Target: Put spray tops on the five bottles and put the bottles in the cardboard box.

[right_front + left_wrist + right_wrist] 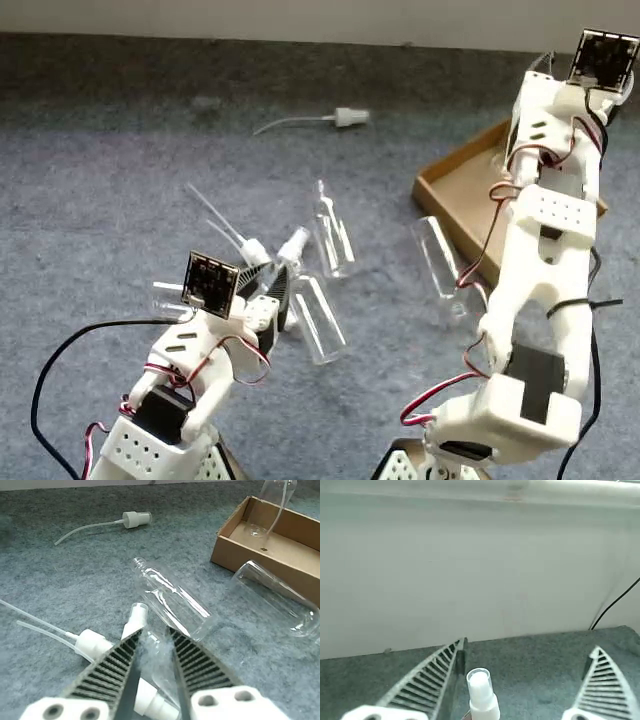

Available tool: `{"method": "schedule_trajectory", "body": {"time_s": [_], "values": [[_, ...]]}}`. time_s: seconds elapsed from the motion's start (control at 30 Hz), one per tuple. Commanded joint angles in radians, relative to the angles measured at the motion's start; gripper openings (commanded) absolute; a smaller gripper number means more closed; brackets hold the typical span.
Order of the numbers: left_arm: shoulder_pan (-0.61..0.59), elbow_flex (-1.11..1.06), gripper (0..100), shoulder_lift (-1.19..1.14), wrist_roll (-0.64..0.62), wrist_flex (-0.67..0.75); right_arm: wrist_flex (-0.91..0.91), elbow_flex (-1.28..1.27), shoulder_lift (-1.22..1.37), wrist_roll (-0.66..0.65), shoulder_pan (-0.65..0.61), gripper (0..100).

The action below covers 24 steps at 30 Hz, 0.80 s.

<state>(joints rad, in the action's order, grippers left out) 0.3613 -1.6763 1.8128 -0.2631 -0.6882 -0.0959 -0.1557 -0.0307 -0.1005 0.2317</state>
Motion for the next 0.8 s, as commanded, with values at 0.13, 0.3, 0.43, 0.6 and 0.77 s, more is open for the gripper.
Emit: {"method": "schedule_trajectory", "body": {"time_s": [0.13, 0.3, 0.43, 0.6, 0.77], "values": [[-0.094, -0.019, 2, 0.002, -0.006, 0.002, -0.248, 0.015, -0.272, -0.012, -0.041, 32.8], [-0.145, -0.019, 1, 0.004, -0.008, 0.002, -0.529, 0.015, -0.403, -0.012, -0.085, 32.8], [-0.209, -0.016, 1, 0.004, -0.008, 0.002, -0.716, 0.015, -0.489, -0.011, -0.134, 32.8], [-0.291, -0.012, 1, 0.004, -0.006, 0.003, -0.935, 0.015, -0.555, 0.06, -0.214, 32.8], [-0.394, 0.01, 1, 0.004, -0.006, 0.003, -1.099, 0.015, -0.575, 0.106, -0.3, 32.7]]}}
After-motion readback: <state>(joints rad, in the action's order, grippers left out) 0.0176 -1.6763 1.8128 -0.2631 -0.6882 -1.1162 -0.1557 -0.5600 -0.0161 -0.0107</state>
